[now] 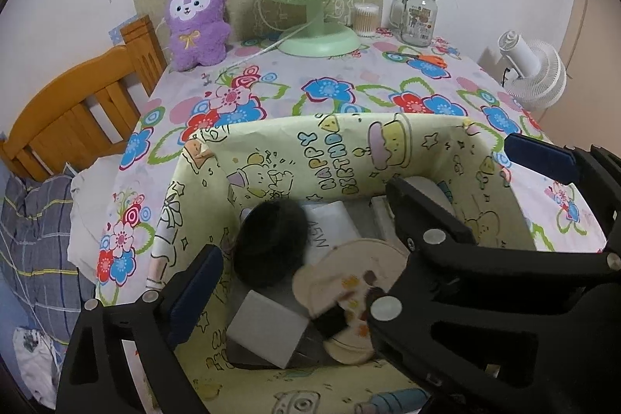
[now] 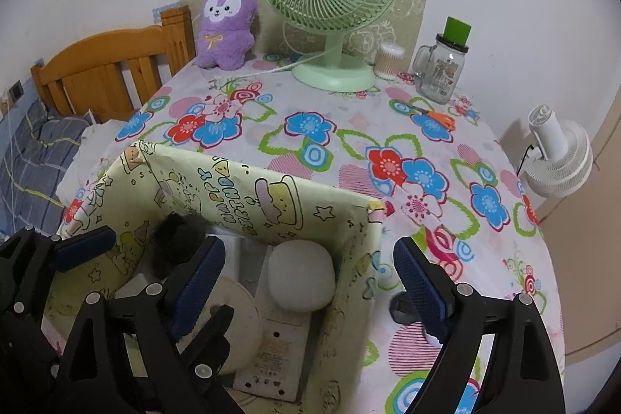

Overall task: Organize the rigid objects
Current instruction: 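Open the left tool to drop the cup into the box while the right tool releases the lid, then withdraw both tools from the box toward the black key and grey mouse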

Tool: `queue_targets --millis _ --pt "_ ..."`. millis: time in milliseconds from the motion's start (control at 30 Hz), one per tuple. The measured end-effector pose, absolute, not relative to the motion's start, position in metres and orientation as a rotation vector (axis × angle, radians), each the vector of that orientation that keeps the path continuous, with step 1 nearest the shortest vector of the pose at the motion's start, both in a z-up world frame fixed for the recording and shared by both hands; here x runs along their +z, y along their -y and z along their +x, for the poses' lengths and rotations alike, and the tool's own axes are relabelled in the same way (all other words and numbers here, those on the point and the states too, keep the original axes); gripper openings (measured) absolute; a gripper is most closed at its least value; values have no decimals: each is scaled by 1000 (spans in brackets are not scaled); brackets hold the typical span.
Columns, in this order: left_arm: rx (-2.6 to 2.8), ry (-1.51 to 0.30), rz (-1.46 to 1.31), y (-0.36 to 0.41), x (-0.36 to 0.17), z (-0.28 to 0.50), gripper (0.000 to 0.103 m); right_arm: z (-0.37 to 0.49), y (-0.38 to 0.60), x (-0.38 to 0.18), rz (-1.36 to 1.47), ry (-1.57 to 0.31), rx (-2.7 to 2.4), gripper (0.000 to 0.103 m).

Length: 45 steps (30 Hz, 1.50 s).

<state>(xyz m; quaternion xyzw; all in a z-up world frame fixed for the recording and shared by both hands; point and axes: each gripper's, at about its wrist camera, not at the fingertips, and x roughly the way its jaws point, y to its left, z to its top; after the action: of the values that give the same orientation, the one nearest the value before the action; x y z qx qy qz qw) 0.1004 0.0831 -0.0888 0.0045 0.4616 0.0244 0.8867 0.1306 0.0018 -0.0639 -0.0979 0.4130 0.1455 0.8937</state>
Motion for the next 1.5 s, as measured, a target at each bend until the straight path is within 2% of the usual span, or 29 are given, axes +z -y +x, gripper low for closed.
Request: queue_targets --millis 200,1500 --pt "45 -932 -1 -75 -80 94 97 121 14 -54 -188 -825 279 94" --pt "30 -804 8 11 -31 61 99 83 118 -6 -94 -726 228 96"
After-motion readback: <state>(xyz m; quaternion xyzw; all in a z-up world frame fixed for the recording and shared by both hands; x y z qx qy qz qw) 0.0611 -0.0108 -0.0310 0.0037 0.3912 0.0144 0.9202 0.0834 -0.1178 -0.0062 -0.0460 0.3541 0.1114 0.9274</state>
